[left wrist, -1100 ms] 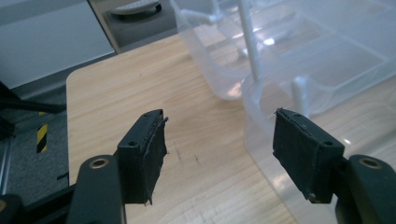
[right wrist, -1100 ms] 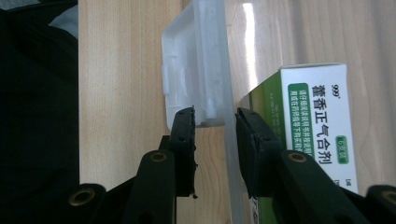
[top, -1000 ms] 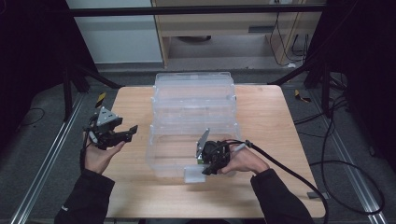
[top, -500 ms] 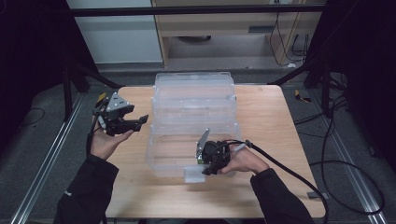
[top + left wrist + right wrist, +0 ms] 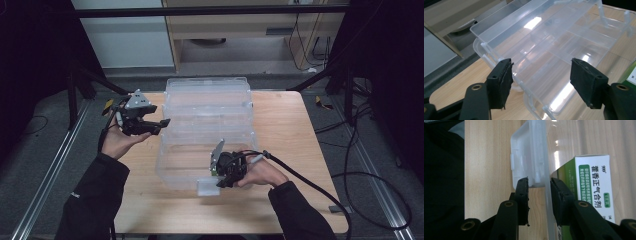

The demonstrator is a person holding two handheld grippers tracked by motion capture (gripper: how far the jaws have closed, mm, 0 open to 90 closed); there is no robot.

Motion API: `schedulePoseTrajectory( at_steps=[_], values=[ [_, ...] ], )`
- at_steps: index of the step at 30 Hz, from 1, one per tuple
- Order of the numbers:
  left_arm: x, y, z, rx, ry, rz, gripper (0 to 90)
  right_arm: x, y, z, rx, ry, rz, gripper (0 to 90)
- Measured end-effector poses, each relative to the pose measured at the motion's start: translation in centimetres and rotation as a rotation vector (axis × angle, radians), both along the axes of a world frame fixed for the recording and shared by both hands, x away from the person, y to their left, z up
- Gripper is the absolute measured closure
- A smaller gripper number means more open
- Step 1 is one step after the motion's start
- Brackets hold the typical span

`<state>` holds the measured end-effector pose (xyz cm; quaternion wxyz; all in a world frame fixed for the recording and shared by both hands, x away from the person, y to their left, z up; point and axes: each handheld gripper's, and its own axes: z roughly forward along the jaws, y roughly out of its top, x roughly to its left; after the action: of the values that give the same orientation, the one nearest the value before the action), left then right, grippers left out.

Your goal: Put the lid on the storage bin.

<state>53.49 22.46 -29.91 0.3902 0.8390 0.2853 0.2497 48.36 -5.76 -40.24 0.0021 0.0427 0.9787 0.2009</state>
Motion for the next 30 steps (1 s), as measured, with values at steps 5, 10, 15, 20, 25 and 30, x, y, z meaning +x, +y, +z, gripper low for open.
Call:
schedulePoseTrajectory(
  at_steps=[5, 10, 15, 20, 25, 30],
  values=[
    [0.6, -0.7, 0.1, 0.032, 0.002, -0.030, 33.8, -0.1, 0.0, 0.0, 0.001, -0.001, -0.004, 68.9],
    [0.8, -1.3, 0.2, 0.059, -0.002, -0.065, 34.0, -0.1, 0.0, 0.0, -0.001, -0.001, -0.004, 68.8],
    [1.2, -1.9, 0.4, 0.092, -0.002, -0.106, 34.0, -0.1, 0.0, 0.0, -0.002, -0.001, -0.004, 68.9],
    [1.7, -2.5, 0.9, 0.109, -0.009, -0.144, 35.4, -0.1, 0.0, 0.0, -0.003, -0.004, -0.003, 68.9],
    [2.3, -3.2, 1.4, 0.126, -0.008, -0.178, 38.6, -0.2, 0.0, 0.0, -0.001, -0.012, -0.004, 68.9],
    [2.8, -3.9, 1.5, 0.147, -0.003, -0.210, 40.2, -0.2, 0.0, 0.0, -0.001, -0.010, -0.002, 68.9]
  ],
)
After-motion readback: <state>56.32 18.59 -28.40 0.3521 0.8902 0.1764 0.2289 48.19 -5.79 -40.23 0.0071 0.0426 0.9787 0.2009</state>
